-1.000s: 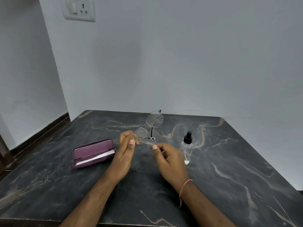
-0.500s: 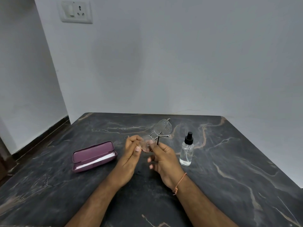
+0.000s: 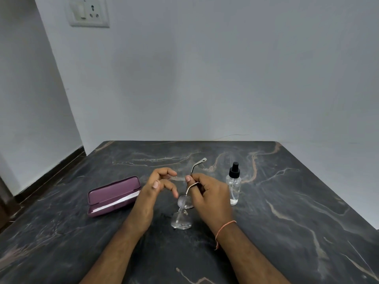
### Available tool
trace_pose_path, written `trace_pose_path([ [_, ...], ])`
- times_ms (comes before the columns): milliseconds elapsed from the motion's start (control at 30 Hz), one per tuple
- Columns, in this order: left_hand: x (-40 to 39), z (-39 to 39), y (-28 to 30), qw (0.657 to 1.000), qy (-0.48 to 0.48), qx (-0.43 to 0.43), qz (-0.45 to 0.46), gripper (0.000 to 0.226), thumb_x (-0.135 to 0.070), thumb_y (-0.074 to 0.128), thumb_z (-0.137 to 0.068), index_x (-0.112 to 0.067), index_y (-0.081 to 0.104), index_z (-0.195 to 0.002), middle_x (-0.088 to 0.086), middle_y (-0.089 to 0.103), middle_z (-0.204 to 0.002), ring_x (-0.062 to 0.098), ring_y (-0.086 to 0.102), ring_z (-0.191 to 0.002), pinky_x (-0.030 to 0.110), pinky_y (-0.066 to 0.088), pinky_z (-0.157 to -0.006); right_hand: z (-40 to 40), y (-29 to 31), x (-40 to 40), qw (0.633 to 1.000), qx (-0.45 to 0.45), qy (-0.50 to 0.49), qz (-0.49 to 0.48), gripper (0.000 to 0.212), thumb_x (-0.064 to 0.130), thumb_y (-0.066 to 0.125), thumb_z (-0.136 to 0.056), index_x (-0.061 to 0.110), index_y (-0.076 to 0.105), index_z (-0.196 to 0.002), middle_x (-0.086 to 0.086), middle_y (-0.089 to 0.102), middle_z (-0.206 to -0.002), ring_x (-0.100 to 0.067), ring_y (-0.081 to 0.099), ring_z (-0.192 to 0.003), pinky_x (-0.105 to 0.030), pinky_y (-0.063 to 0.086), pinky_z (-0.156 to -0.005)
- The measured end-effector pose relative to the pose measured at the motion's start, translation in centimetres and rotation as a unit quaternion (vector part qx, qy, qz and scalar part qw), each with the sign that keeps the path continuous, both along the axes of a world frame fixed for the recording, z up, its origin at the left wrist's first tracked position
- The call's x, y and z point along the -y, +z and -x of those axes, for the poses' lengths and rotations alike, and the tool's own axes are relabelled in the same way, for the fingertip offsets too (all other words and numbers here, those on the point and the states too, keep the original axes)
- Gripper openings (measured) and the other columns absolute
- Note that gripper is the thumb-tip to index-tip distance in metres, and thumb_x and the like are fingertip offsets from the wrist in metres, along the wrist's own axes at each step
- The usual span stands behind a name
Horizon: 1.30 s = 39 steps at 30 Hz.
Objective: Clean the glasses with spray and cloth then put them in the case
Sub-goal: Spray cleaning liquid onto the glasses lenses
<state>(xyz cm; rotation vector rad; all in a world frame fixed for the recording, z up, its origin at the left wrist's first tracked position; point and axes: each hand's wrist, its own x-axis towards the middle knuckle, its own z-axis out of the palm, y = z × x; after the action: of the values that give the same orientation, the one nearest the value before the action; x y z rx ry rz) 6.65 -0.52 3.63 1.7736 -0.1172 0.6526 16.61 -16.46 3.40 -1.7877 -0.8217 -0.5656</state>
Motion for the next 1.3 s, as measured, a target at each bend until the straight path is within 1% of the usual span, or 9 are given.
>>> trace_pose_path([
  [100,0.0,0.5,0.0,0.999,-0.016,0.005,-0.039,0.08,-0.086,0.042,-0.098,-0.019,0.081,-0.078,-0.002,0.061,-0.141,0.026,0.051,-0.147,0.043,0.035,-0.122,-0.4,-0.3,-0.3,0.997,0.056,-0.054,0.021,0.012,0.027,0.072,-0.1,0.022,0.08,-0.092,0.01,0.07,-0.068,-0.007,0.06,-0.063,-0.015,0.038,-0.059],
  [233,0.1,0.7,-0.1,0.991,-0.009,0.005,-0.131,0.029,-0.052,0.07,-0.095,-0.032,0.084,-0.079,-0.005,0.059,-0.148,0.031,0.046,-0.152,0.064,0.034,-0.125,-1.0,-0.3,-0.4,0.993,0.074,-0.085,0.016,0.014,0.027,0.071,-0.101,0.021,0.078,-0.091,0.009,0.07,-0.069,-0.007,0.06,-0.063,-0.017,0.041,-0.059],
  [333,-0.1,0.7,0.0,0.993,0.021,0.013,-0.114,0.02,-0.044,0.071,-0.095,-0.034,0.084,-0.083,-0.006,0.061,-0.146,0.027,0.049,-0.151,0.065,0.036,-0.125,-1.1,0.0,-0.2,0.994,0.057,-0.098,-0.005,0.015,0.029,0.071,-0.102,0.022,0.078,-0.091,0.01,0.073,-0.07,-0.005,0.064,-0.064,-0.017,0.046,-0.06],
  [433,-0.6,0.7,0.1,0.992,0.066,0.05,-0.099,0.02,-0.043,0.07,-0.097,-0.032,0.085,-0.088,-0.006,0.062,-0.139,0.027,0.054,-0.145,0.059,0.043,-0.121,-1.1,0.4,-0.2,0.995,0.004,-0.091,-0.047,0.019,0.034,0.067,-0.105,0.023,0.076,-0.093,0.011,0.073,-0.072,-0.005,0.068,-0.066,-0.029,0.055,-0.063],
  [633,-1.1,0.6,0.2,0.973,0.194,0.094,-0.084,0.02,-0.043,0.069,-0.099,-0.029,0.083,-0.097,-0.008,0.06,-0.12,0.013,0.063,-0.119,0.022,0.054,-0.098,-1.0,0.6,0.2,0.986,-0.071,-0.063,-0.138,0.015,0.033,0.065,-0.106,0.022,0.072,-0.099,0.011,0.075,-0.076,-0.007,0.075,-0.07,-0.042,0.064,-0.064],
  [833,-1.5,0.6,0.1,0.965,0.241,0.076,-0.062,0.006,-0.043,0.076,-0.099,-0.04,0.081,-0.099,-0.005,0.06,-0.097,0.015,0.06,-0.084,0.028,0.05,-0.067,-1.0,0.6,0.6,0.981,-0.099,-0.061,-0.154,0.019,0.042,0.061,-0.107,0.027,0.07,-0.103,0.011,0.077,-0.082,-0.011,0.078,-0.074,-0.047,0.065,-0.067],
  [1000,-1.2,1.1,0.5,0.973,0.197,0.108,-0.046,0.021,-0.027,0.078,-0.092,-0.031,0.083,-0.112,-0.008,0.067,-0.09,0.018,0.061,-0.079,0.02,0.049,-0.068,-0.9,0.8,0.7,0.979,-0.116,-0.062,-0.155,0.017,0.039,0.061,-0.107,0.026,0.07,-0.101,0.009,0.078,-0.081,-0.013,0.077,-0.071,-0.047,0.065,-0.067],
  [1167,-0.5,1.4,0.9,0.956,0.21,0.164,-0.12,0.023,-0.005,0.075,-0.093,-0.009,0.08,-0.115,0.001,0.073,-0.101,-0.004,0.072,-0.1,0.01,0.054,-0.086,-1.1,0.7,0.6,0.976,-0.136,-0.059,-0.158,0.015,0.037,0.063,-0.107,0.026,0.073,-0.101,0.012,0.077,-0.08,-0.013,0.075,-0.068,-0.046,0.065,-0.066],
  [1300,-1.0,1.0,0.3,0.941,0.263,0.156,-0.147,0.016,-0.009,0.076,-0.097,-0.007,0.085,-0.11,-0.003,0.073,-0.098,0.005,0.072,-0.091,0.013,0.052,-0.082,-1.2,0.6,0.4,0.976,-0.16,-0.049,-0.137,0.019,0.038,0.069,-0.103,0.026,0.076,-0.116,0.012,0.08,-0.087,-0.012,0.076,-0.067,-0.046,0.066,-0.07],
])
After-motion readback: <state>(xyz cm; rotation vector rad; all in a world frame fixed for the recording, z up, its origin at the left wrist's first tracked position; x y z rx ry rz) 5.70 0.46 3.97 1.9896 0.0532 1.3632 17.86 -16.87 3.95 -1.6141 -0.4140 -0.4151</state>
